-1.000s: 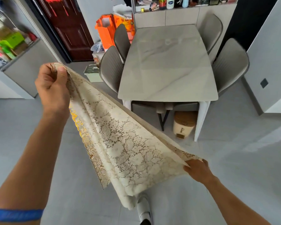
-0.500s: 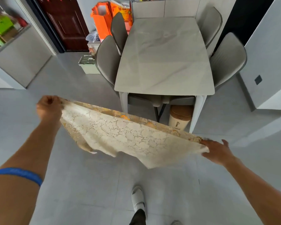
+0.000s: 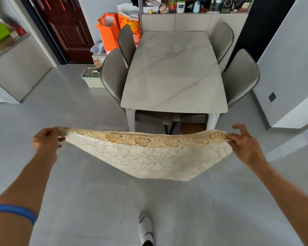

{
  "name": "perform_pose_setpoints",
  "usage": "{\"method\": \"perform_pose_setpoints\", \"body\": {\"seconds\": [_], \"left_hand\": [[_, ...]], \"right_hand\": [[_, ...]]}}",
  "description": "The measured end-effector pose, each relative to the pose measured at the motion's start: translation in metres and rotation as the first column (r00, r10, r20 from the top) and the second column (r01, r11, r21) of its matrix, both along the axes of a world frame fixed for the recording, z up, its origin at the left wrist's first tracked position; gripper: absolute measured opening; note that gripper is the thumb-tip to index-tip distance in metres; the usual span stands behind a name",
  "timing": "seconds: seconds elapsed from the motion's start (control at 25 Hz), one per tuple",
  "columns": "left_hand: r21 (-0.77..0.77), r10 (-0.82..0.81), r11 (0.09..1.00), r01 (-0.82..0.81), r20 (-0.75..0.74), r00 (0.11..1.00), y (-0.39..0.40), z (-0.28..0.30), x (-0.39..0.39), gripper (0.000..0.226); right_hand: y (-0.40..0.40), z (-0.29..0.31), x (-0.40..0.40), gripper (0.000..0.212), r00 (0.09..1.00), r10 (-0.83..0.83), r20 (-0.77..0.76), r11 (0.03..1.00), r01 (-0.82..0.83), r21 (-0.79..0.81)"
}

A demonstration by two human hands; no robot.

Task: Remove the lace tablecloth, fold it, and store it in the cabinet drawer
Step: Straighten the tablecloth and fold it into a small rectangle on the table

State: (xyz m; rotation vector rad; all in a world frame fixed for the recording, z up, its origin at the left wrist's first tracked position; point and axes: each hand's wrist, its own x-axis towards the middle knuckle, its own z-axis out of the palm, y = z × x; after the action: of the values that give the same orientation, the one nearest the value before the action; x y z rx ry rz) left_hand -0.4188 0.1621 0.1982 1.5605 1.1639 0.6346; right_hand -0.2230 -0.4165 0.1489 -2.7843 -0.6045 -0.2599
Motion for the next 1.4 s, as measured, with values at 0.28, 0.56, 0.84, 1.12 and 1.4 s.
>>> {"method": "perform_pose_setpoints", "body": {"seconds": [0.28,0.56,0.84,1.12,1.4], "left_hand": [[-0.049,0.054,0.998,-0.050,0.079,0.995,0.002,-0.018,0.001,0.026],[-0.009,-0.085,0.996,0.086,0.104,0.991,0.011,-0.034,-0.017,0.031],[0.144,-0.148,0.975,0.167,-0.132,0.980,0.002,-0.042,-0.012,0.006],[0.206,-0.131,0.961,0.187,-0.255,0.958,0.002,-0.046,-0.004,0.014],[0.315,-0.244,0.874,0.369,-0.372,0.895,-0.018,-0.046,0.008,0.001]], "right_hand": [[0.014,0.009,0.010,0.016,0.946,-0.297,-0.131,0.946,0.274,-0.171],[0.010,0.015,0.028,0.010,0.867,-0.344,-0.360,0.913,0.399,0.088],[0.005,0.006,0.041,0.028,0.807,-0.398,-0.436,0.817,0.529,0.232],[0.001,0.008,0.043,0.013,0.877,-0.308,-0.369,0.881,0.409,0.237],[0.004,0.004,0.037,0.020,0.864,-0.294,-0.409,0.883,0.409,0.231]]}}
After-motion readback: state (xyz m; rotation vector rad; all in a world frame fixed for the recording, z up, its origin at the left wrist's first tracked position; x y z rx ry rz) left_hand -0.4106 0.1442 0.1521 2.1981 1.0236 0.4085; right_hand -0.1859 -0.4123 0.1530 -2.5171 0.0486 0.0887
